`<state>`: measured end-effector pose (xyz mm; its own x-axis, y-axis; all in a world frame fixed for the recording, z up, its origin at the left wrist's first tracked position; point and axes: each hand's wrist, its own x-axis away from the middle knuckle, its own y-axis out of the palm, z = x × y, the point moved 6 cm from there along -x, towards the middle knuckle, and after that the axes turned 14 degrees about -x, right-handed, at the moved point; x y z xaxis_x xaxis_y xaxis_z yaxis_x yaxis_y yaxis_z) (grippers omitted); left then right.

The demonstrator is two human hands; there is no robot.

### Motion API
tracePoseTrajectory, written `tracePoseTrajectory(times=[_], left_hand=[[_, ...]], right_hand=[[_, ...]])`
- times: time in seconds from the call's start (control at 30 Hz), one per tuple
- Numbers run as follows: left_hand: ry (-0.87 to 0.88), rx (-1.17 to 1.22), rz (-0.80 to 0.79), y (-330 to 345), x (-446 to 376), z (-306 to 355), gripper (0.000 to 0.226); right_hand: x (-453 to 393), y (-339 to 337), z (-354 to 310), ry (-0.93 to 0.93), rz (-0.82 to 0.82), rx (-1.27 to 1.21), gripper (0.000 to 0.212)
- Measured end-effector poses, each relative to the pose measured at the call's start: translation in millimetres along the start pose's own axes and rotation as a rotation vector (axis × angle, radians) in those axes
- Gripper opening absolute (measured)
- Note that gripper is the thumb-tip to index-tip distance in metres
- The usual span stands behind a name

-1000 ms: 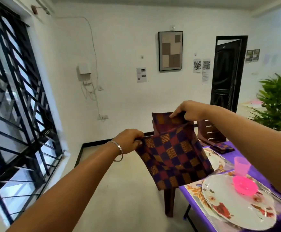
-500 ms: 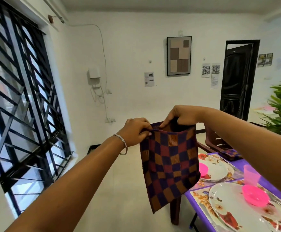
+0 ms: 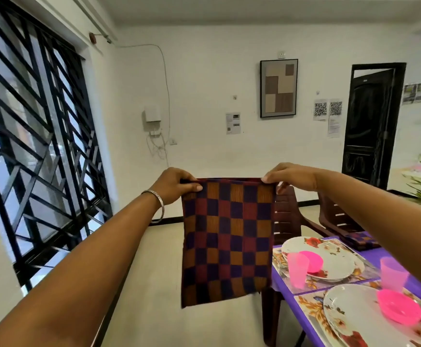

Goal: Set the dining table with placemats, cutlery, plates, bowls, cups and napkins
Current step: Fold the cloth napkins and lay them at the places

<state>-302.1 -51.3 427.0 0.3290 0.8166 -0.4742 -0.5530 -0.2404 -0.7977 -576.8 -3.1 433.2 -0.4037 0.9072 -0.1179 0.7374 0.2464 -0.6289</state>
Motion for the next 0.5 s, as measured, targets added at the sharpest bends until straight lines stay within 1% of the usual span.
tracePoseTrajectory(times=[0.03, 0.07, 0.13, 0.2, 0.23, 0.33, 0.43, 0.5], left_hand=[[-0.039, 0.031, -0.011, 0, 1, -6, 0.017], [-0.070, 0.073, -0.020, 0, 2, -10, 0.019], [-0.086, 0.134, -0.038, 1, 6, -11, 0.019], [-0.094, 0.206, -0.052, 1, 9, -12, 0.021], [-0.096, 0.251, -0.048, -1, 9, -13, 0.024], [-0.119, 0.329, -0.022, -7, 9, -21, 0.031], [-0.123, 0.269, -0.027, -11, 12, -26, 0.023], [-0.139, 0.256, -0.003, -13, 14, -30, 0.024]], right_hand=[[0, -2, -1, -0.050, 0.036, -0.031, 0.048], [-1, -2, -3, -0.100, 0.065, -0.048, 0.045], [-2, -1, -4, -0.177, 0.116, -0.072, 0.028], [-4, -1, -2, -0.203, 0.172, -0.118, 0.018], [-6, -1, -1, -0.203, 0.192, -0.171, 0.018], [-7, -1, -3, -0.164, 0.210, -0.348, 0.033], [-11, -6, -8, -0.183, 0.218, -0.369, 0.028], [-11, -6, -11, -0.198, 0.219, -0.374, 0.025]])
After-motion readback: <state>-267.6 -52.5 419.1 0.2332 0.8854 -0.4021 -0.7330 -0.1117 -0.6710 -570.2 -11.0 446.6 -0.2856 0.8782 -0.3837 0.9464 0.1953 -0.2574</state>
